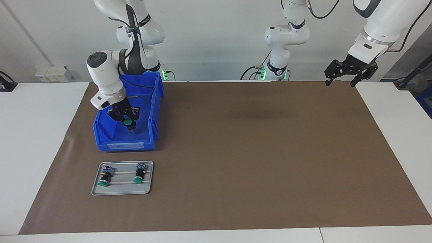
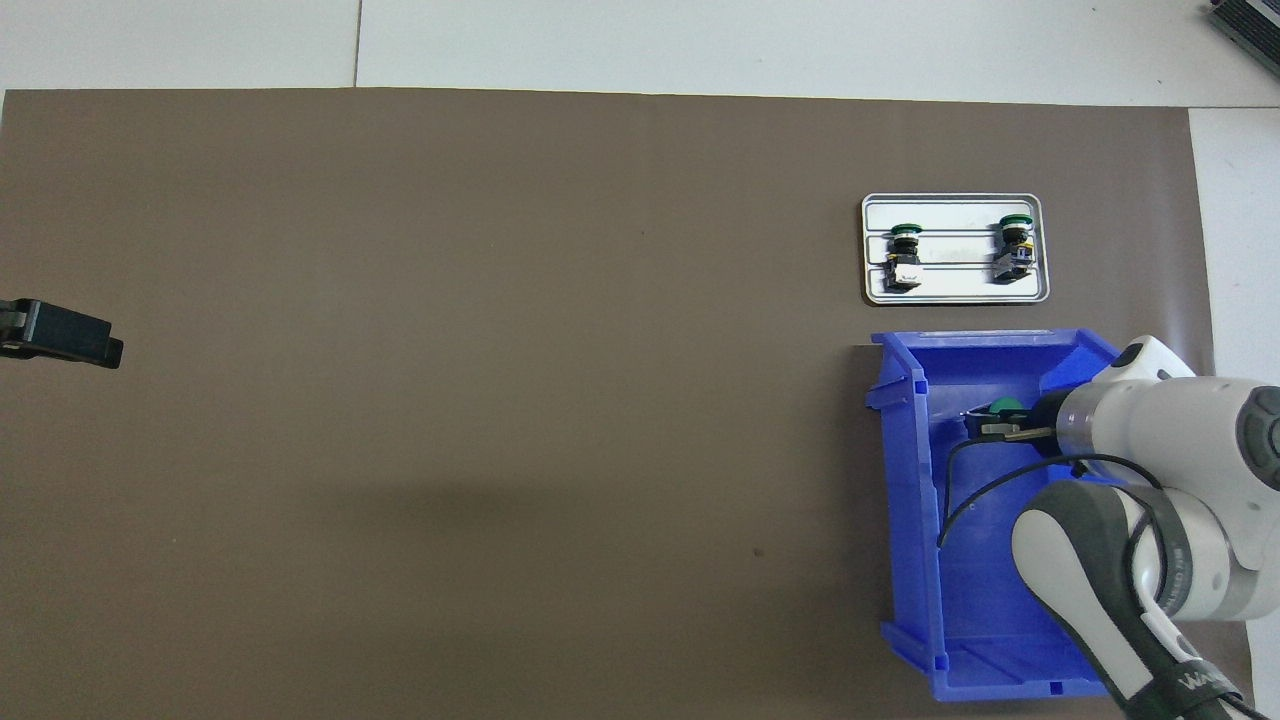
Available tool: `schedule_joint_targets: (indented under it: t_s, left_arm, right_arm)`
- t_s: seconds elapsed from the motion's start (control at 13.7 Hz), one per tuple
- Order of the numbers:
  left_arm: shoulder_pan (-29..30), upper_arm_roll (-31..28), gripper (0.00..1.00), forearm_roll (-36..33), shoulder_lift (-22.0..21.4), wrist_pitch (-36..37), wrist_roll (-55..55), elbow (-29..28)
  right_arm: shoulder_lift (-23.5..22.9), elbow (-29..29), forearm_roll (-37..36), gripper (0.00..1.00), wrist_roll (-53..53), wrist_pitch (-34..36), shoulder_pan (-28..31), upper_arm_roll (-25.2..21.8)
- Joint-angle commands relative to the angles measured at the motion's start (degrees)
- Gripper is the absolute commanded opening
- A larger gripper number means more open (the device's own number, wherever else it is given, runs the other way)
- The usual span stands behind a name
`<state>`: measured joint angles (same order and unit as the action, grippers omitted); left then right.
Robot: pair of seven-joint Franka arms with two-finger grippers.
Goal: Place and press button with both arms
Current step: 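Release the part into the blue bin and withdraw the right gripper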
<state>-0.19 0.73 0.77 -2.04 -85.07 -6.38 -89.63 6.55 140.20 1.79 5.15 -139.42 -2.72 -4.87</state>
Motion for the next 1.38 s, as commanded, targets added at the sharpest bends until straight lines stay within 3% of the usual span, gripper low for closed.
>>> schedule_joint_targets:
  t_s: [0.0, 0.07, 0.15, 0.22, 0.36, 0.51, 0.95, 1.31]
  left_arm:
    - [1.07, 0.68, 1.00, 0.20, -1.03, 0.26, -0.03, -0.98]
    - [1.07, 0.76, 1.00, 0.20, -1.03, 0.26, -0.03, -1.07]
    - [1.07, 0.68, 1.00, 0.20, -1.03, 0.35, 0.05, -0.98]
    - [1.07, 0.76, 1.00, 0.20, -1.03, 0.35, -0.03, -1.07]
    - [1.07, 0.68, 1.00, 0.20, -1.03, 0.26, -0.03, -0.98]
    - [1.07, 0.68, 1.00, 0.20, -1.03, 0.35, 0.05, -0.98]
    - [1.07, 0.68, 1.00, 0.20, -1.03, 0.26, 0.05, -0.98]
    - [1.07, 0.68, 1.00, 0.20, -1.03, 0.35, -0.03, -0.98]
  right_arm:
    - [-1.01, 1.22, 1.90, 0.12, 2.58, -3.40, 1.23, 0.74]
    - [-1.01, 1.22, 1.90, 0.30, 2.24, -3.40, 1.23, 0.74]
    - [-1.01, 1.13, 1.90, 0.75, 1.71, -3.32, 1.05, 0.74]
    - [-1.27, 0.87, 1.90, 1.00, 1.53, -3.14, 1.22, 0.74]
    - [-0.75, -1.14, 1.81, 1.00, 1.70, -2.18, 1.23, 0.74]
    - [0.48, -5.61, 1.81, 1.00, -0.04, 4.03, 1.14, 0.74]
    - [0.22, -26.17, 0.15, 1.00, -7.78, 26.09, 1.31, 0.65]
    - [-2.58, -44.09, -4.15, 1.00, -7.61, 42.71, 2.54, 0.65]
